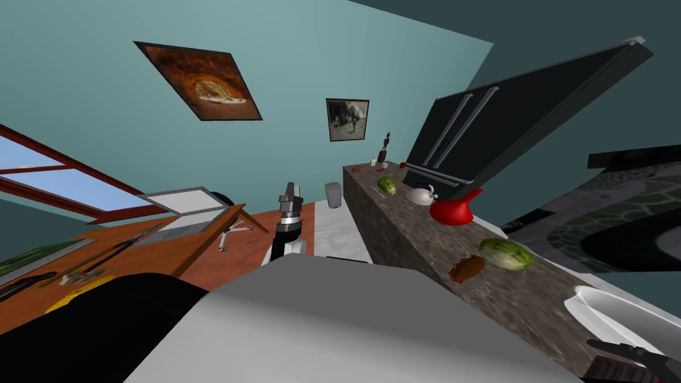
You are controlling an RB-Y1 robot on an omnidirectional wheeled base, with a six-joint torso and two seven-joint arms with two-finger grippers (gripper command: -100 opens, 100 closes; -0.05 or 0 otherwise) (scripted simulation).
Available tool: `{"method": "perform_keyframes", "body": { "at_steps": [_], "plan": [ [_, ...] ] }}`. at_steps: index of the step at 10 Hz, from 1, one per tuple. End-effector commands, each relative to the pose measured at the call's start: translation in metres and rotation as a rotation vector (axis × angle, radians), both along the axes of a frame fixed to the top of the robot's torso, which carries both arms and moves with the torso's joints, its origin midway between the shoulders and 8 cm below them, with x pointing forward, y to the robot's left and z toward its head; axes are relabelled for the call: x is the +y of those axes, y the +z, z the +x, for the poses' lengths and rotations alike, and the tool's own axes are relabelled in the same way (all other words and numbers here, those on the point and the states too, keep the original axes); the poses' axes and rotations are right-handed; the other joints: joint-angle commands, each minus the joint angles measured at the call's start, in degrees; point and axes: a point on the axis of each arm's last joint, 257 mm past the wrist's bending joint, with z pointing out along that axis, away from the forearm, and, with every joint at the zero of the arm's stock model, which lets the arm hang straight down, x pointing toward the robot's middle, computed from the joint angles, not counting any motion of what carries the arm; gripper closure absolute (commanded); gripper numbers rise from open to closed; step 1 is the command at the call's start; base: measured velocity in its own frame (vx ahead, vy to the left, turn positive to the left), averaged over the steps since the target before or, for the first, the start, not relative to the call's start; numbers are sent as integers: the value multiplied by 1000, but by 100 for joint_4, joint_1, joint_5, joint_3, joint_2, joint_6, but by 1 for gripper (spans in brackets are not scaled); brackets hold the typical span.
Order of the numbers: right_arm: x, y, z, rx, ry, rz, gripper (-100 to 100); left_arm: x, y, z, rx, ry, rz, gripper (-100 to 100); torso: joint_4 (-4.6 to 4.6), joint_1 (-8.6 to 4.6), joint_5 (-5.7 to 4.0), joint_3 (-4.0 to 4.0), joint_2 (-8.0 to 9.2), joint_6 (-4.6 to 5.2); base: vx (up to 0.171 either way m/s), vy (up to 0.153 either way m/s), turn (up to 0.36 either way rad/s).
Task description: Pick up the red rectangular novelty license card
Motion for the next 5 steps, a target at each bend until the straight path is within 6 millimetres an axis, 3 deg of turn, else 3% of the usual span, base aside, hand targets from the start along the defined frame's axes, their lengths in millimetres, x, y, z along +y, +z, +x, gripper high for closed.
{"method": "perform_keyframes", "body": {
  "at_steps": [1, 2, 5],
  "plan": [
    [0, 0, 0, 0, 0, 0, -100, 0, 0, 0, 0, 0, 0, 0, 0, 0, 0, 0, 0, 0, -18, 6, 25],
    [-1, 0, 0, -1, -1, -1, 100, 0, 0, 0, 0, 0, 0, 0, -1, -3, 0, -3, -6, 3, 0, 0, 0],
    [-2, 1, -1, 1, -1, -4, 100, 0, 0, 0, 0, 0, 0, 0, -3, -13, -20, -14, -25, -10, -1, -2, -8]
  ]
}}
